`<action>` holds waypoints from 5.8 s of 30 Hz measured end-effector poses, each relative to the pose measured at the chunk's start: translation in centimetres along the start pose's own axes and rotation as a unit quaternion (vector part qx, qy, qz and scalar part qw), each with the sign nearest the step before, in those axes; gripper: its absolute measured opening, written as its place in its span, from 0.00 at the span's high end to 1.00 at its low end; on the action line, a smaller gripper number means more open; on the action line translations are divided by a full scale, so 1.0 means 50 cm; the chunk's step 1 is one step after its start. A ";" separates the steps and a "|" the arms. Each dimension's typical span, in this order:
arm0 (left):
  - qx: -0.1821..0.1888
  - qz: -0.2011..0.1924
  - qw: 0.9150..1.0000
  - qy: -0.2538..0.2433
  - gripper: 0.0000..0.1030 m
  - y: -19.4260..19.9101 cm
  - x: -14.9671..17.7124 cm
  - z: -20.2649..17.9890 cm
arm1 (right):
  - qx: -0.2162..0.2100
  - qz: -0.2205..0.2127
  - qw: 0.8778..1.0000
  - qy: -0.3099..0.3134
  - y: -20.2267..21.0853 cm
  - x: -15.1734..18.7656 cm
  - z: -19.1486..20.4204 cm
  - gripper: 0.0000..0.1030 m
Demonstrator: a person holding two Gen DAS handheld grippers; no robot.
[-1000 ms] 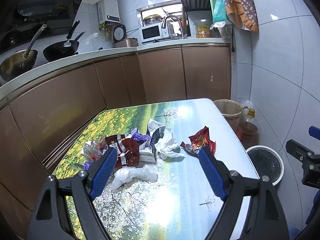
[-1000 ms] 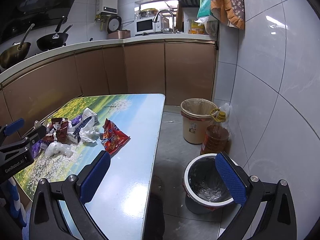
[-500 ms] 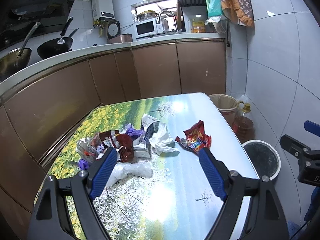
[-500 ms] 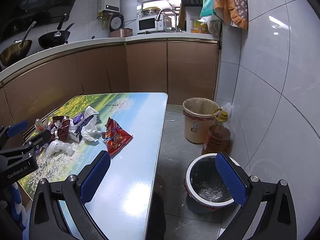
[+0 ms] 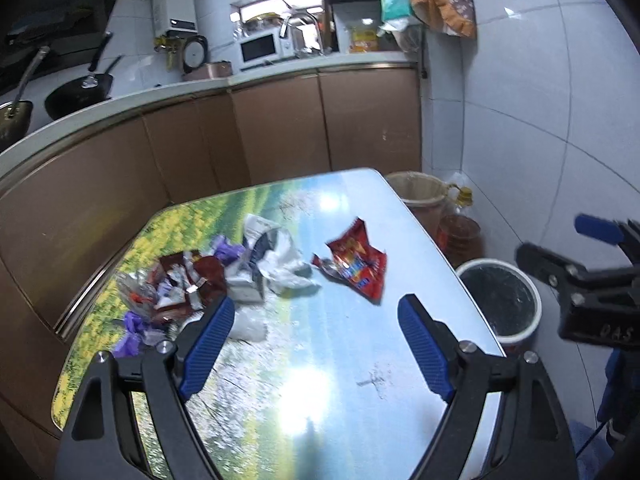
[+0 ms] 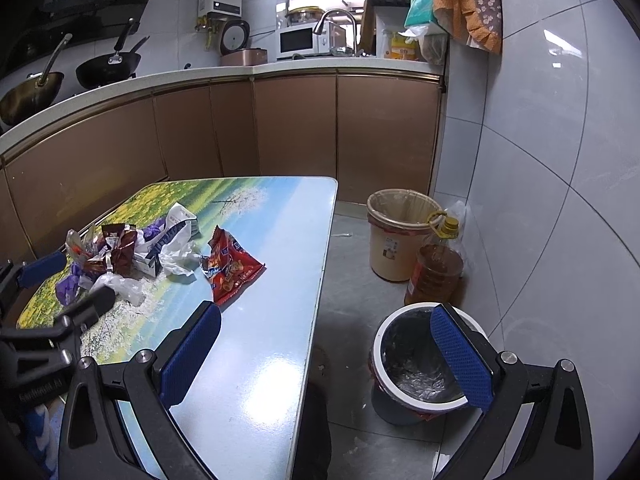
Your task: Collect trash
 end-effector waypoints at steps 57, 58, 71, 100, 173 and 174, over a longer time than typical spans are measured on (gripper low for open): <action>-0.009 0.055 0.985 0.164 0.70 -0.053 0.074 0.243 | -0.245 0.099 0.963 0.057 -0.151 -0.023 0.240 0.91; -0.006 0.051 0.986 0.159 0.70 -0.046 0.063 0.234 | -0.243 0.093 0.964 0.054 -0.140 -0.027 0.232 0.91; 0.108 0.059 0.992 0.036 0.70 -0.178 -0.117 -0.081 | -0.080 0.076 0.992 -0.053 -0.148 0.000 -0.099 0.91; 0.254 0.194 0.947 0.025 0.54 -0.580 -0.136 -0.500 | 0.067 0.201 0.965 -0.152 -0.449 0.220 -0.380 0.60; -0.038 0.074 0.971 0.224 0.96 -0.144 0.062 0.412 | -0.301 0.166 0.938 0.042 -0.314 -0.020 0.462 0.84; -0.034 0.069 0.971 0.225 0.96 -0.136 0.060 0.409 | -0.299 0.162 0.939 0.043 -0.308 -0.022 0.458 0.85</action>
Point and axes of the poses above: each gripper's, at about its wrist camera, not at the fingertips, and y roughly against the way its jaws point, z to its left, x to its underside, the point moved 7 cm from there along -y, roughly the way its jaws point, and after that the axes turned 10 degrees about x, right-handed, at the moved point
